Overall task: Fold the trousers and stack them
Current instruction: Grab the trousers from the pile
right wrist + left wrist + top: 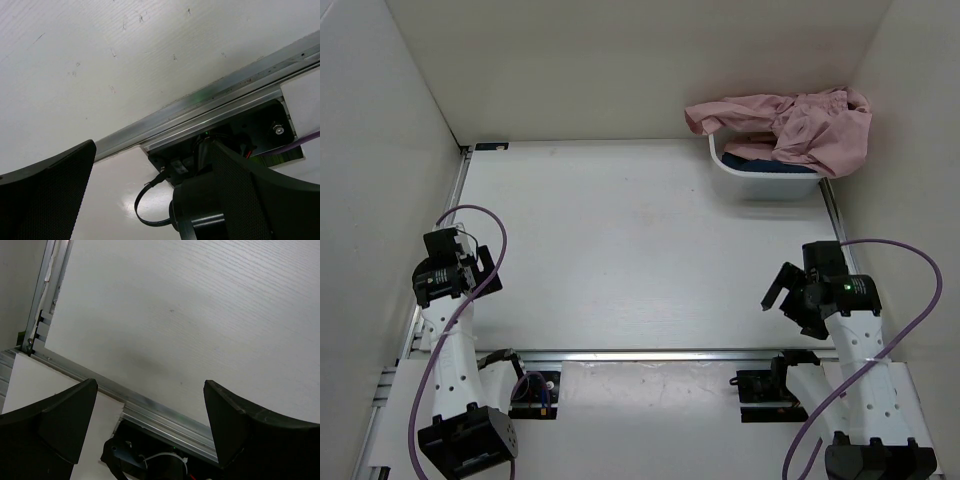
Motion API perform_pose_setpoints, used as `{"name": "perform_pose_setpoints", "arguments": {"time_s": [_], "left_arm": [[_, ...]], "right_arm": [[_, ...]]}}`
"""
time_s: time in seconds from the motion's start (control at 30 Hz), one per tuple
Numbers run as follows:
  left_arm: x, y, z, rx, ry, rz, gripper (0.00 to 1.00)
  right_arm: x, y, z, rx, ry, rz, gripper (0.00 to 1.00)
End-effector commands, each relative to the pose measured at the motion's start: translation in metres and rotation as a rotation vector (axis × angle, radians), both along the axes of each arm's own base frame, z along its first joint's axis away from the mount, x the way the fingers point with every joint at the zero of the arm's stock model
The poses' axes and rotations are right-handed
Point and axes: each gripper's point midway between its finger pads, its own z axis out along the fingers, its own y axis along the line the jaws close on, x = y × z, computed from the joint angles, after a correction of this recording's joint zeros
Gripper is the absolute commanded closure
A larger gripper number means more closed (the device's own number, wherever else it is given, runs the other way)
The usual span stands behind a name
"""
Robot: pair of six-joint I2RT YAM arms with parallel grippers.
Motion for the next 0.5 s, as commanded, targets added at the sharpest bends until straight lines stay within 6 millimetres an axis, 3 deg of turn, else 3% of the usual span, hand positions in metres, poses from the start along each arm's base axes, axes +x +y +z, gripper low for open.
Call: {"name": "perform_pose_setpoints", "arguments": {"time_s": [0.0, 0.17, 0.2, 0.27, 0.3, 0.37, 0.4, 0.43, 0.47], "left_arm": [[0.003, 0.002, 0.01, 0.016, -0.035, 0.005, 0.0], [0.006, 0.005, 0.01, 0.027, -0.041, 0.012, 0.0], [0.005, 0.007, 0.011, 0.035, -0.038, 0.018, 0.0], [0.014, 0.01, 0.016, 0.046, -0.069, 0.018, 0.0], [0.017, 0.011, 0.014, 0.044, -0.063, 0.018, 0.0], [0.023, 0.014, 0.016, 0.047, -0.072, 0.018, 0.0], [0.026, 0.014, 0.019, 0.048, -0.074, 0.018, 0.0], [0.029, 0.016, 0.024, 0.05, -0.082, 0.019, 0.0], [0.031, 0.016, 0.023, 0.05, -0.082, 0.019, 0.0]], "right_arm": [[-0.001, -0.01, 0.002, -0.057, -0.019, -0.015, 0.01], [0.031, -0.012, 0.043, -0.084, -0.15, 0.061, 0.01], [0.057, -0.015, 0.068, -0.108, -0.254, 0.065, 0.01], [0.09, -0.023, 0.1, -0.169, -0.369, 0.072, 0.01], [0.127, -0.024, 0.136, -0.183, -0.473, 0.052, 0.01], [0.164, -0.032, 0.171, -0.239, -0.542, 0.035, 0.01], [0.2, -0.034, 0.196, -0.257, -0.574, 0.016, 0.01], [0.22, -0.039, 0.207, -0.274, -0.581, -0.006, 0.01], [0.256, -0.045, 0.188, -0.29, -0.51, -0.018, 0.01]]}}
